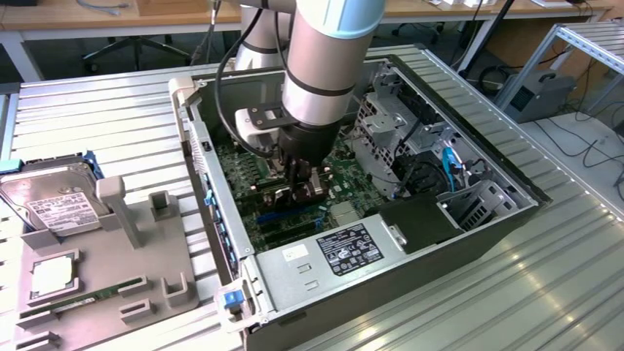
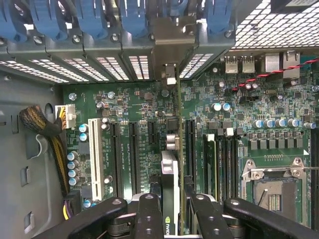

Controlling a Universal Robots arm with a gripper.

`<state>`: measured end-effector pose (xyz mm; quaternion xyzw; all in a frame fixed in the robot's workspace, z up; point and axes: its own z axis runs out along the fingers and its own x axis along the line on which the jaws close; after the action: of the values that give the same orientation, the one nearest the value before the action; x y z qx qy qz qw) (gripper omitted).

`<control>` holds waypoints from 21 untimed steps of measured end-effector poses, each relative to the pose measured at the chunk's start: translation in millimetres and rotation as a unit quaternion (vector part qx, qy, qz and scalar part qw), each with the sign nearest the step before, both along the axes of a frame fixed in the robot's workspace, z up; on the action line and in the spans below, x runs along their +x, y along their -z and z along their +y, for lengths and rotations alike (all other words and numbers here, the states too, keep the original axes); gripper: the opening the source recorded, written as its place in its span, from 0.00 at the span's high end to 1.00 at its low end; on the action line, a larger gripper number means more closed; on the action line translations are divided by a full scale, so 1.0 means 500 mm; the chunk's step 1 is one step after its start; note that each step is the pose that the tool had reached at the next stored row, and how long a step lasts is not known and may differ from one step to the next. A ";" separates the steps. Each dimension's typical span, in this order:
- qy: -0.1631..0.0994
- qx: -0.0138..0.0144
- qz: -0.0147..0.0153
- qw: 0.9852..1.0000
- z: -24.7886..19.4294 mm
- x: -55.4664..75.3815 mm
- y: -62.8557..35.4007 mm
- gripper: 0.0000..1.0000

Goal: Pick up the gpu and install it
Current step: 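Insert the gpu into the slot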

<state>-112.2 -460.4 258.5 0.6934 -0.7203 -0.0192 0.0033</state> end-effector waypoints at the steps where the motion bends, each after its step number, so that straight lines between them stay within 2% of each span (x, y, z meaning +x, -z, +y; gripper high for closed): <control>1: 0.000 0.000 0.000 1.000 0.0000 0.000 0.001 0.73; 6: 0.000 0.000 0.000 1.000 0.0000 0.000 0.001 0.73; 10: 0.000 0.003 0.000 1.000 0.0001 0.000 0.001 0.73; 13: 0.000 0.003 0.000 1.000 0.0000 0.000 0.001 0.73; 17: 0.000 0.003 0.002 1.000 -0.0001 0.002 0.001 0.73; 21: 0.000 0.003 0.003 1.000 0.0000 0.001 0.001 0.73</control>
<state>-111.8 -460.4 257.9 0.6934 -0.7202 -0.0229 0.0032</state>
